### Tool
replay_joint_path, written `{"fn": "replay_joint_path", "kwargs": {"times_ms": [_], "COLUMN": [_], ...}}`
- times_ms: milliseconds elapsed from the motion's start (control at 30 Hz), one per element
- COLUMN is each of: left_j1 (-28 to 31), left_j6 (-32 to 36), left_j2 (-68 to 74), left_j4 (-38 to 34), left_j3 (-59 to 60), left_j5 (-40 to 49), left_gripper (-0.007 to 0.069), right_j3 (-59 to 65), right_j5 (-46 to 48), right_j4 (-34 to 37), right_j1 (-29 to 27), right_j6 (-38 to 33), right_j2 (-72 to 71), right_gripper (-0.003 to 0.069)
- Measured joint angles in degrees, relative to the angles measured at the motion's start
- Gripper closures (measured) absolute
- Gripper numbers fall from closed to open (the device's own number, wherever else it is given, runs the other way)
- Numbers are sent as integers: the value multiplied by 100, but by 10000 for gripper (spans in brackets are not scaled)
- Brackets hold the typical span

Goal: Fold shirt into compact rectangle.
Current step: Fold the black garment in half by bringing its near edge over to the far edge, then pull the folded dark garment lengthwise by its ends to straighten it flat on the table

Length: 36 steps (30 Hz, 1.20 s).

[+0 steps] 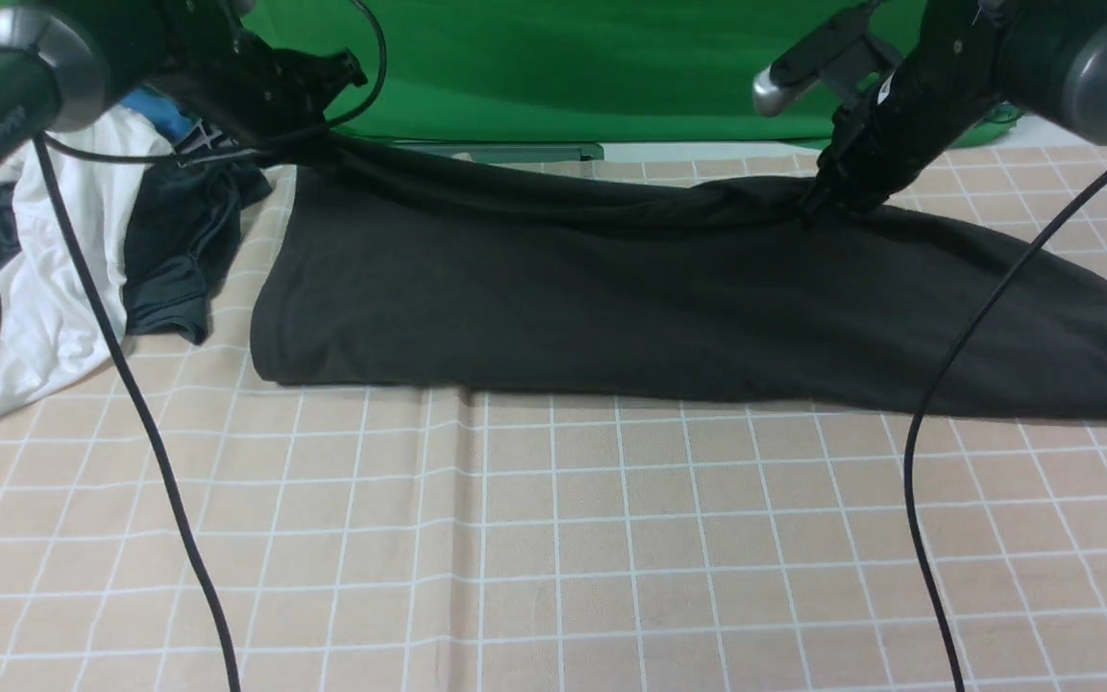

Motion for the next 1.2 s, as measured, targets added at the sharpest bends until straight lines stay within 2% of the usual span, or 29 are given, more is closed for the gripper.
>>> {"fn": "replay_joint_path", "kwargs": {"times_ms": [167, 200, 233, 300, 333, 400, 433, 500, 533, 600, 667, 833, 933, 1200], "left_j1": [60, 67, 86, 85, 85, 30, -26, -136, -200, -313, -373, -390, -390, -390], "left_j6": [9, 9, 40, 268, 308, 729, 927, 1217, 1367, 1585, 1694, 1709, 1714, 1714], "left_j2": [-7, -27, -87, -174, -197, -295, -325, -332, -332, -332, -332, -332, -332, -332], "left_j4": [143, 165, 165, 88, 57, -92, -120, -120, -120, -114, -119, -109, -98, -105], "left_j3": [-12, -12, -17, -17, -17, -34, -54, -60, -60, -60, -60, -60, -60, -60], "left_j5": [-256, -217, -91, 239, 328, 844, 1176, 1638, 1849, 2102, 2145, 2151, 2217, 2532], "left_gripper": [342, 317, 286, 277, 279, 320, 359, 463, 519, 584, 606, 609, 609, 607], "right_j3": [-8, -8, -8, -8, -13, -43, -54, -59, -59, -59, -59, -59, -59, -59], "right_j5": [-451, -442, -343, -35, -35, 352, 458, 622, 679, 705, 710, 396, -107, -2432], "right_j4": [-13, -13, 5, 256, 256, 907, 1211, 1717, 1865, 1992, 2040, 2068, 2080, 2054], "right_j1": [0, 0, 0, 0, 0, -5, -5, 6, 22, 69, 114, 254, 291, 270], "right_j6": [20, 50, 311, 655, 670, 542, 349, 135, 76, -2, -17, -23, -23, -11], "right_j2": [56, 29, -59, -225, -247, -438, -486, -474, -422, -275, -98, 428, 605, 992], "right_gripper": [344, 324, 315, 366, 377, 531, 582, 620, 623, 624, 624, 624, 624, 623]}}
